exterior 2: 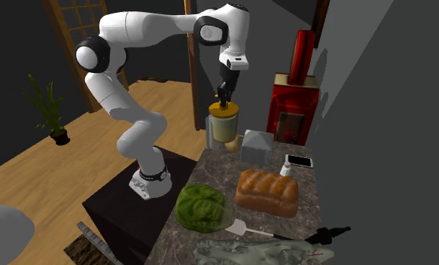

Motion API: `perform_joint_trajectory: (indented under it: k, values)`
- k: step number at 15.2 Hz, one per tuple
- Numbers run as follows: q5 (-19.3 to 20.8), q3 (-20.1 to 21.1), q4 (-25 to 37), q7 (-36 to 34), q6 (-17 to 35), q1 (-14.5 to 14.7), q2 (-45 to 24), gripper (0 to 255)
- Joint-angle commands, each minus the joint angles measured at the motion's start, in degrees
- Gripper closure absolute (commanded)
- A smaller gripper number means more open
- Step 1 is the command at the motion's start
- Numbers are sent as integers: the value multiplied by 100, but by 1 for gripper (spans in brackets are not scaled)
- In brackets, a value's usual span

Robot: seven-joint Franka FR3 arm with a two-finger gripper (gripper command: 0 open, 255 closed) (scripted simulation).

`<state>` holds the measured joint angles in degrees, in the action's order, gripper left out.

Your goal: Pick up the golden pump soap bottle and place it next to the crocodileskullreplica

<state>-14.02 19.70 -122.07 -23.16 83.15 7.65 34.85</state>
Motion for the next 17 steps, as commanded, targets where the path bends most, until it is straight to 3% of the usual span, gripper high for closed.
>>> perform_joint_trajectory:
  k: [1,14,17]
  values:
    - [21,-10,223,-29,-153,-14,-68,255]
    - [124,-74,1493,-169,-1043,-78,-451,255]
    - [305,-451,1272,287,-1116,-143,-228,255]
